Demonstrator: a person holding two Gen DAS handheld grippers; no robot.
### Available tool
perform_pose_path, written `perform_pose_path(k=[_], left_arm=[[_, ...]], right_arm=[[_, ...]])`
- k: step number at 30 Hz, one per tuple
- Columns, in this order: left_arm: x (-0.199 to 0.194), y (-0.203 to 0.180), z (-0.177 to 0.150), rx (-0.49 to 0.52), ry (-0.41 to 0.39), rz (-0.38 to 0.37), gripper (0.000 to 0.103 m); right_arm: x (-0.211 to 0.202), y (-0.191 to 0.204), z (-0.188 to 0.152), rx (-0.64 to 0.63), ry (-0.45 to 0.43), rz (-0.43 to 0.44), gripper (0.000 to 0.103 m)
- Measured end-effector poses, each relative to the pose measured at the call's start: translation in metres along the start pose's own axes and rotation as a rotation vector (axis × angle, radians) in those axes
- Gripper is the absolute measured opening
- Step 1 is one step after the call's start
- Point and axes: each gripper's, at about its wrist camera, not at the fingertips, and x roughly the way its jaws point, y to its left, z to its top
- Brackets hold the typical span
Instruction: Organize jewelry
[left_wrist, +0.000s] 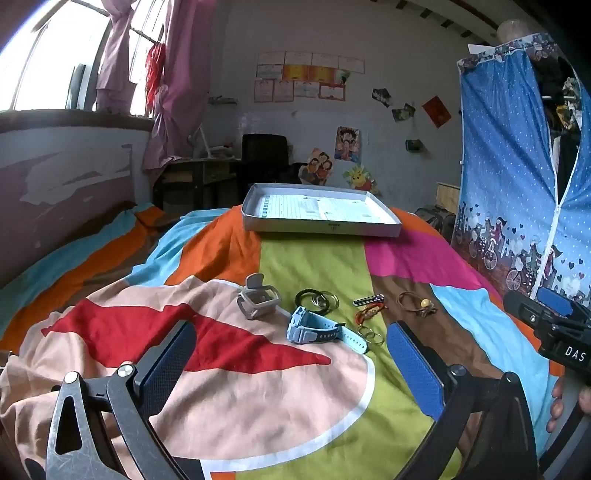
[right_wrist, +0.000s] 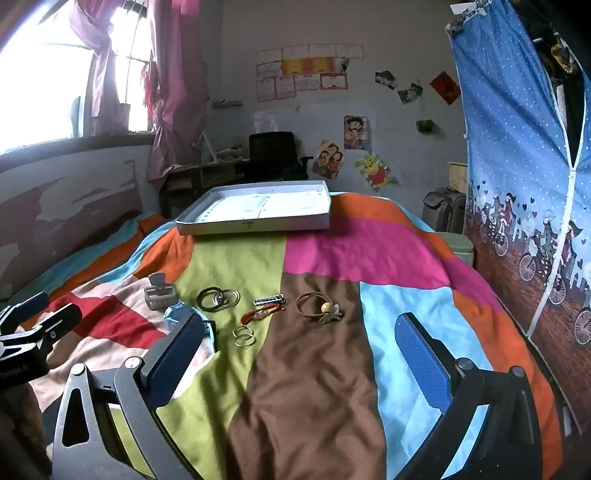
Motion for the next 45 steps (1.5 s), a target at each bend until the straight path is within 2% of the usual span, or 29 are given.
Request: perform_pose_path(k=[8, 13, 45], left_arm=[[-0.004, -0.005, -0.003, 0.012, -0.007, -0.015, 0.103], [0.007, -0.014, -0.010, 0.020, -0.004, -0.015, 0.103], [0.000, -0.007, -0.003, 0.010, 0.000, -0.021, 0.103]], right_arm=[[0.000, 0.000, -0.001, 0.004, 0.002, 0.002, 0.102], [0.000, -0.001, -0.001, 0.004, -0.003, 0.003, 0.102], [0.004, 0.001, -0.005, 0.007, 0.005, 0.006, 0.102]])
